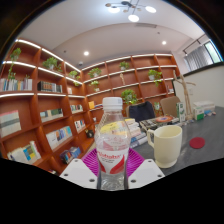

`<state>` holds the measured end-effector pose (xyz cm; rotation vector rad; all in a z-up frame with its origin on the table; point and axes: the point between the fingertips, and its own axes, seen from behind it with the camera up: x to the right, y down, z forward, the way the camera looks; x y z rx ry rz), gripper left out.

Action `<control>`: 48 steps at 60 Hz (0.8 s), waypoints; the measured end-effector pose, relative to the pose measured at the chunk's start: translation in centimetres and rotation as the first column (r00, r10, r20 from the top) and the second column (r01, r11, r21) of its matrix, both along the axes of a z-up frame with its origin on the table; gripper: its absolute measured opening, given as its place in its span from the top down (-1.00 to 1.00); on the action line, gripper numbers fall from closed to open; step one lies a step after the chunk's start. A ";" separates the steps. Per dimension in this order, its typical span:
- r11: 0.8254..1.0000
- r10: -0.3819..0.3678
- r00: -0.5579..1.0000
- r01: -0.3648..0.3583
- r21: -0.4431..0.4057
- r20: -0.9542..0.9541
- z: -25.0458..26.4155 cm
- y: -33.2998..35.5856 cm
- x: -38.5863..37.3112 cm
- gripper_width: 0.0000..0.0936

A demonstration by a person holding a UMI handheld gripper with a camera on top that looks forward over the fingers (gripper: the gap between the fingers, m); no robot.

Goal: Pour water

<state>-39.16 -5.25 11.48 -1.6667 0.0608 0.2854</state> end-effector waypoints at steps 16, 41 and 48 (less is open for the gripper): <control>1.000 0.021 0.652 -0.021 0.010 -0.758 5.2 3.7 -0.6 0.29; 0.999 0.009 -0.193 0.032 0.003 -0.981 9.4 7.6 5.2 0.29; 0.998 0.038 -0.393 0.066 0.013 -0.919 9.8 8.2 7.1 0.29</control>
